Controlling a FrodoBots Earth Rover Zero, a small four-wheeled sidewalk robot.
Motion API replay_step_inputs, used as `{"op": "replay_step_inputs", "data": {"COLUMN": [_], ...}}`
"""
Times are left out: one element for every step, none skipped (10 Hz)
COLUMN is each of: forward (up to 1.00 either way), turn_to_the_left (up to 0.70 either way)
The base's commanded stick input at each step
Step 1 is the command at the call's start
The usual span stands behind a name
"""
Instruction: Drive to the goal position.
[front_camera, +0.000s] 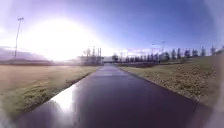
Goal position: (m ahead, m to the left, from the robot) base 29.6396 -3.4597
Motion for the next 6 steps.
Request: {"op": "replay_step_inputs", "data": {"forward": [1.00, 1.00, 1.00, 1.00, 1.00, 1.00], "turn_to_the_left": [0.00, 0.00, 0.00, 0.00, 0.00, 0.00]}}
